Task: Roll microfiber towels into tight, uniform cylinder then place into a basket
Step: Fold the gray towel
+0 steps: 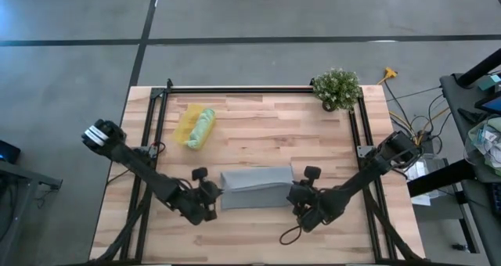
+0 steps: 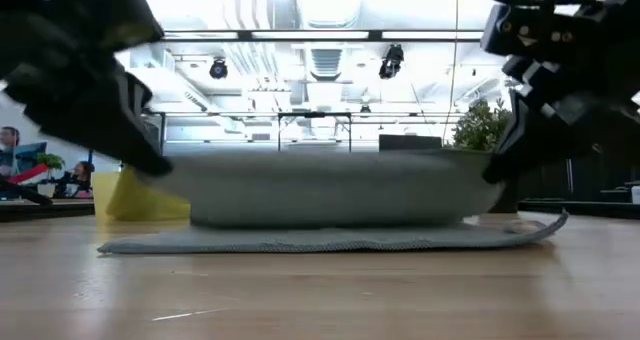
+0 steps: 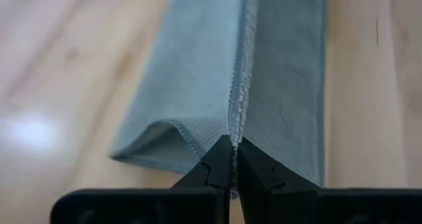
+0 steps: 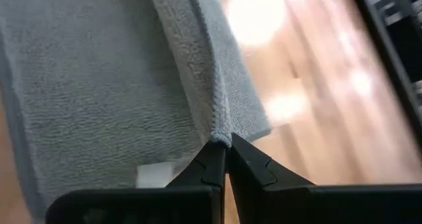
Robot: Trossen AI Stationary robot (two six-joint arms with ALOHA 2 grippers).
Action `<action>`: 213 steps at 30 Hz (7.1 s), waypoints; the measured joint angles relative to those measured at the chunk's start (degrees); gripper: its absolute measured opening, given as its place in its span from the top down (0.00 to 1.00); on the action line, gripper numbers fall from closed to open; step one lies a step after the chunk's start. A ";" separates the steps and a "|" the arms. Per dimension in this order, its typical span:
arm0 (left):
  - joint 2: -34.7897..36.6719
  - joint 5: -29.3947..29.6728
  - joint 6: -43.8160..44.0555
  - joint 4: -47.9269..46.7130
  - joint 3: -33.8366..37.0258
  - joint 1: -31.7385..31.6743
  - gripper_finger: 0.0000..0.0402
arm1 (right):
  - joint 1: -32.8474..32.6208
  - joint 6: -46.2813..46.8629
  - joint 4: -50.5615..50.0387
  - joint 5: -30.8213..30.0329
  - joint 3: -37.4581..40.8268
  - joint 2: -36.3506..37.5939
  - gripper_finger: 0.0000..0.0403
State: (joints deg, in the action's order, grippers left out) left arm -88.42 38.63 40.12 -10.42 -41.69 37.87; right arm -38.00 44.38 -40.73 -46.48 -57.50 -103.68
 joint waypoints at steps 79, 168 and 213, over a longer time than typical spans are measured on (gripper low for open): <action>4.17 -4.68 -9.46 -8.43 -4.80 0.46 0.78 | -8.30 -5.24 0.98 6.03 -6.23 0.07 0.70; -12.90 -17.47 -11.97 9.32 -3.57 0.12 1.00 | 2.32 -30.71 41.53 4.79 -2.21 -11.96 0.90; -8.97 -5.14 -40.15 12.74 -8.31 4.75 0.93 | -0.76 -29.31 43.72 9.76 2.14 -3.39 0.90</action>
State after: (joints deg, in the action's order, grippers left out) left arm -97.39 33.49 -0.03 2.32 -50.00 42.61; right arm -38.76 15.07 2.98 -36.71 -55.35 -107.07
